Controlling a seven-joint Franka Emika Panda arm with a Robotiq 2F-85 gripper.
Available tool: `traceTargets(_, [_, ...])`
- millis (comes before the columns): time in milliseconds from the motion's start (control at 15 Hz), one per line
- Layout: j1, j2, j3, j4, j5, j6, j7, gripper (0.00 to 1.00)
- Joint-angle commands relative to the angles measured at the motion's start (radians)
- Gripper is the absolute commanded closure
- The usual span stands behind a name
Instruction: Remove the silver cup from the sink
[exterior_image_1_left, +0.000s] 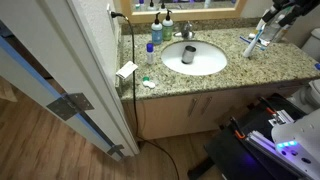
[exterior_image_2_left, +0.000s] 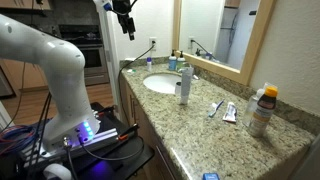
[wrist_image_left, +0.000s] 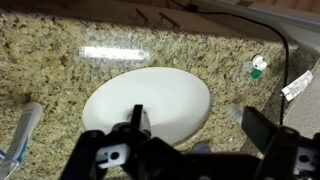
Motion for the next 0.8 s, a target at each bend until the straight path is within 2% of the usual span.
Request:
traceTargets(0, [-0.014,0.001,0.010,0.002,0.012,-0.004,-0.011,0.00])
traceTargets(467, [-0.015,0.001,0.010,0.002,0.012,-0.004,-0.011,0.00])
traceTargets(533, [-0.019,-0.040,0.034,-0.048,0.011,0.041,0.005,0.00])
traceTargets(600, [-0.044,-0.030,0.063,-0.092,0.014,0.114,0.052,0.00])
traceTargets(733, [-0.085,0.041,0.060,-0.156,0.018,0.273,0.110,0.00])
